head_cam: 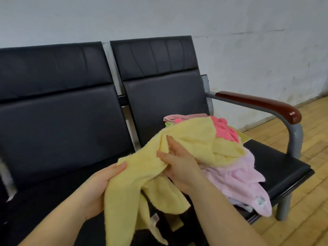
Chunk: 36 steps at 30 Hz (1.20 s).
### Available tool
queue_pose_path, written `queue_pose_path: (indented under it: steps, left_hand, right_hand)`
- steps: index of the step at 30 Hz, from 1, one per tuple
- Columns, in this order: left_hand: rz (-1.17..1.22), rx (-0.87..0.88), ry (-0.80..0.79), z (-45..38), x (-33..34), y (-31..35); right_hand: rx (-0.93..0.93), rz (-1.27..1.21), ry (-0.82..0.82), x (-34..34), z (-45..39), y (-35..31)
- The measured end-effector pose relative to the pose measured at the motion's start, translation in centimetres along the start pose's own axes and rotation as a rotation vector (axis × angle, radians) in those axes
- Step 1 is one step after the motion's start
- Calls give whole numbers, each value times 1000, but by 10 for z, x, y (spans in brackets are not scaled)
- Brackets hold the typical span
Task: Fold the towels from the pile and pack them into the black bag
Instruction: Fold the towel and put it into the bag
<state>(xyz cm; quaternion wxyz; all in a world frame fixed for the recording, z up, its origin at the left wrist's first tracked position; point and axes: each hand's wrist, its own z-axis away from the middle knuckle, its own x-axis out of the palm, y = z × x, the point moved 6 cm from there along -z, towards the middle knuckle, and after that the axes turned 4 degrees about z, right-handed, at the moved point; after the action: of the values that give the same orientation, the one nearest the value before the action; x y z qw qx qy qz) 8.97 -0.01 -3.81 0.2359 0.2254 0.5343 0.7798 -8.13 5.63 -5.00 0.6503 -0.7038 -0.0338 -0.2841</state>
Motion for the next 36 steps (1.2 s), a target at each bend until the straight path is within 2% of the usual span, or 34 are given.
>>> queue_pose_path:
  steps: [3, 7, 10, 12, 14, 16, 17, 19, 21, 23, 25, 27, 29, 32, 34, 36]
  left_hand:
    - [15, 12, 127, 25, -62, -27]
    - [39, -5, 375, 66, -142, -70]
    - [31, -18, 436, 87, -180, -101]
    - [-5, -46, 462, 98, -196, -119]
    - [-151, -138, 449, 107, -205, -134]
    - [-409, -303, 317, 112, -203, -146]
    - [-524, -370, 225, 115, -196, -148]
    - [-671, -422, 74, 120, -178, -147]
    - [-733, -436, 7, 126, -166, -143]
    - [-808, -370, 25, 126, -170, -140]
    - [-928, -206, 161, 120, -186, -133]
    - [-946, 10, 295, 113, -192, -125]
    - [-930, 132, 255, 105, -177, -124]
    - [-1039, 21, 145, 95, -150, -142]
    - [-1137, -28, 204, 92, -146, -147]
    - [-1186, -6, 280, 92, -145, -144]
  right_hand:
    - [119, 158, -142, 45, 8, 39]
    - [260, 392, -197, 88, 22, 102]
    - [361, 590, -233, 108, 34, 142]
    - [355, 772, -242, 114, 35, 153]
    - [273, 1114, -203, 112, 27, 152]
    - [252, 1455, -126, 102, 18, 151]
    - [287, 1594, -109, 95, 15, 155]
    - [406, 1779, -181, 85, 13, 168]
    - [417, 1826, -377, 90, 15, 183]
    - [313, 1765, -593, 110, 25, 189]
    - [232, 1612, -728, 129, 38, 189]
    - [214, 1489, -789, 139, 50, 193]
    - [194, 1458, -832, 145, 62, 196]
    - [140, 1414, -851, 148, 75, 196]
    - [95, 1445, -782, 146, 80, 194]
    - [53, 1513, -641, 139, 80, 190]
